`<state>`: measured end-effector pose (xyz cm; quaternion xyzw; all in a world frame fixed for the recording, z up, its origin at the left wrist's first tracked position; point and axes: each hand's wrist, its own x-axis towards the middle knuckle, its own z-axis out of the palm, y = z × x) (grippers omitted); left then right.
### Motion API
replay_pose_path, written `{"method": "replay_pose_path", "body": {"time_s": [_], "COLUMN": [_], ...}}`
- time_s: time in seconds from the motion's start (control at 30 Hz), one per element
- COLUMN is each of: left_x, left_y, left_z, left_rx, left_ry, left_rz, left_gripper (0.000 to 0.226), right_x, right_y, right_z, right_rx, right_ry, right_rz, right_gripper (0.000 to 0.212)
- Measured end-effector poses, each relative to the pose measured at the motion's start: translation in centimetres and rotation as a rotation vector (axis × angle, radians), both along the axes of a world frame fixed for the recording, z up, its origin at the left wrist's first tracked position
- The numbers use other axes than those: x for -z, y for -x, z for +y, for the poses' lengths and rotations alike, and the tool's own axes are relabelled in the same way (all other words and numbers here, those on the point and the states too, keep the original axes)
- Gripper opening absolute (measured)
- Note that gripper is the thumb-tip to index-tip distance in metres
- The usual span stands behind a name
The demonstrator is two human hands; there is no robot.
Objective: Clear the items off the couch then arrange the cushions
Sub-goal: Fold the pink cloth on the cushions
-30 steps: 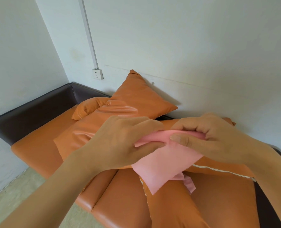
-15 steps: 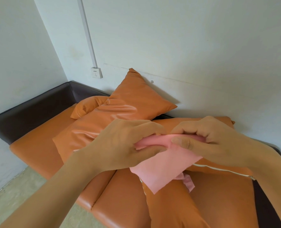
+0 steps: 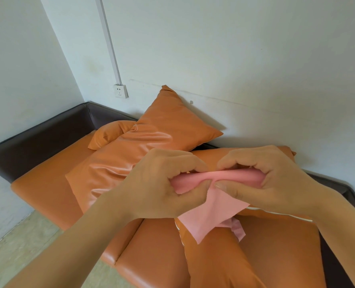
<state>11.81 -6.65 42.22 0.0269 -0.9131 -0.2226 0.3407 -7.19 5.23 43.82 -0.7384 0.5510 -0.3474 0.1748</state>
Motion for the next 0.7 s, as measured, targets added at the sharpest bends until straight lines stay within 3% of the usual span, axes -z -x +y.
{"method": "replay_pose_path", "body": {"time_s": [0.13,0.27,0.37,0.5,0.7], "left_x": [-0.03,0.2,0.47,0.75,0.42], "left_y": [0.08,-0.05,-0.21,-0.01,0.07], "left_z": [0.08,-0.21,-0.14,-0.37,-0.31], "left_rx": [-0.007,-0.019,-0.065,-0.062,-0.024], "left_ry": [0.002,0.014,0.089,0.123,-0.002], "left_rz": [0.031,0.042,0.039,0.039,-0.002], "left_gripper": [0.011,0.016,0.033,0.025,0.021], "right_x": [0.08,0.3,0.33,0.04,-0.23], "right_y": [0.07,0.45,0.59,0.5,0.42], "right_z": [-0.2,-0.4,-0.24,-0.04,0.48], "right_rx": [0.023,0.025,0.028,-0.004,0.054], "right_ry": [0.115,0.152,0.082,0.032,-0.051], "right_rz": [0.074,0.089,0.032,0.035,0.034], "right_gripper": [0.028,0.022,0.019,0.012,0.024]}}
